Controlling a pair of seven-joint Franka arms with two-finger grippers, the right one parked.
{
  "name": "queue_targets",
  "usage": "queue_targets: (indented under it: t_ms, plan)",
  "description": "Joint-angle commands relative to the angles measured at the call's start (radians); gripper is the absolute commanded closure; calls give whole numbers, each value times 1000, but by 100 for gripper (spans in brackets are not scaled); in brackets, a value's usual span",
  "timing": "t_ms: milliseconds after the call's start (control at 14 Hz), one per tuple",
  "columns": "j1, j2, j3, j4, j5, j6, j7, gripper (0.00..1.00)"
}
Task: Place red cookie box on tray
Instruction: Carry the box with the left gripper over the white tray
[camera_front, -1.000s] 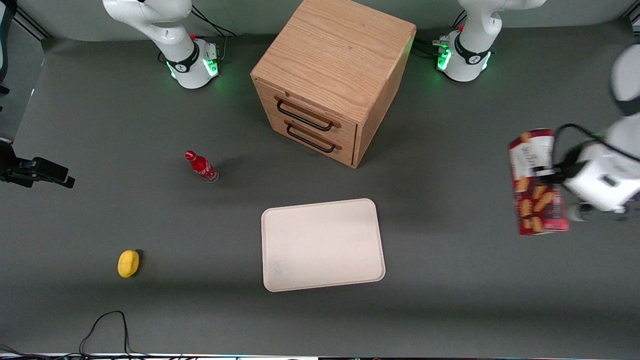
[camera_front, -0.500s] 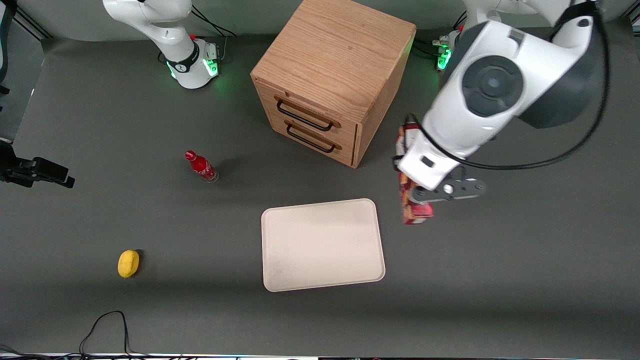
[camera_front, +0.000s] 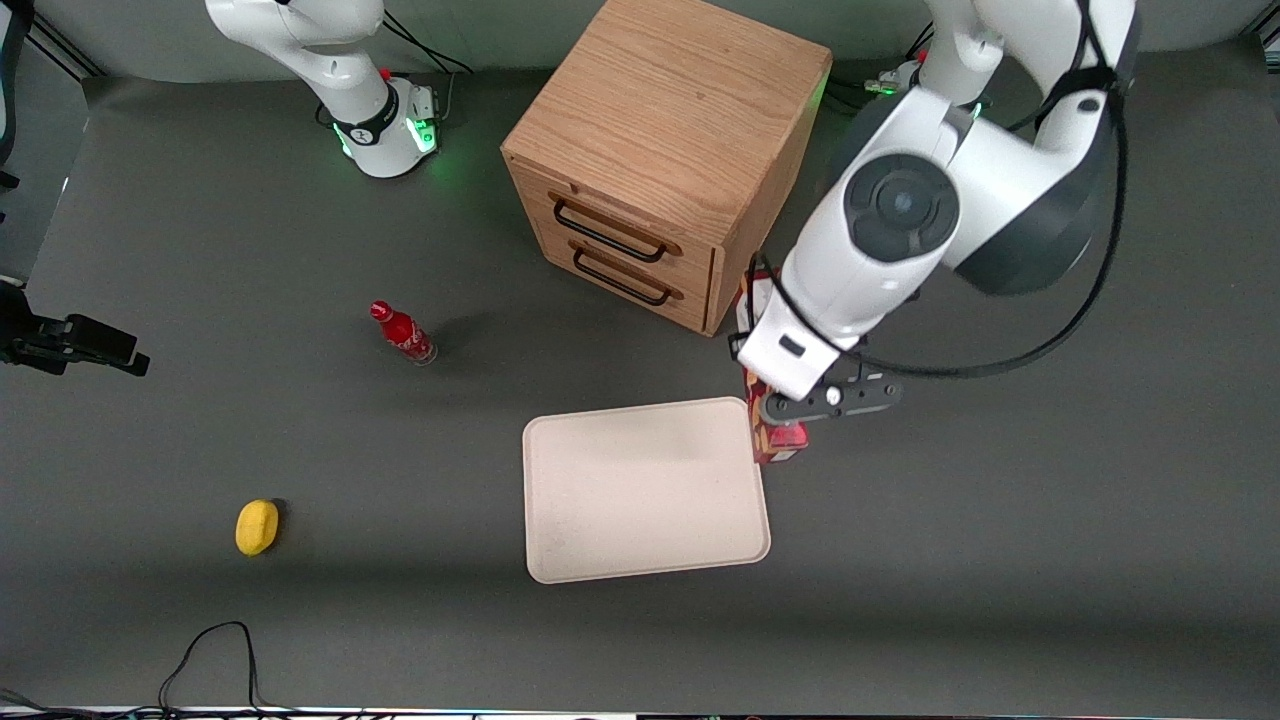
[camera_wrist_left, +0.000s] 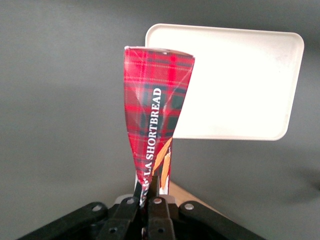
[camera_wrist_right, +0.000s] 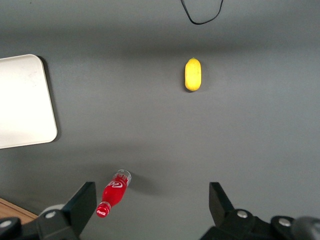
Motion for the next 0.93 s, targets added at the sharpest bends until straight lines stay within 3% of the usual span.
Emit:
queue_targets:
  t_ms: [0, 857]
  plan:
    - [-2, 91, 0, 41, 6, 51, -18, 100]
    - [-24, 337, 11, 6, 176, 333, -93, 100]
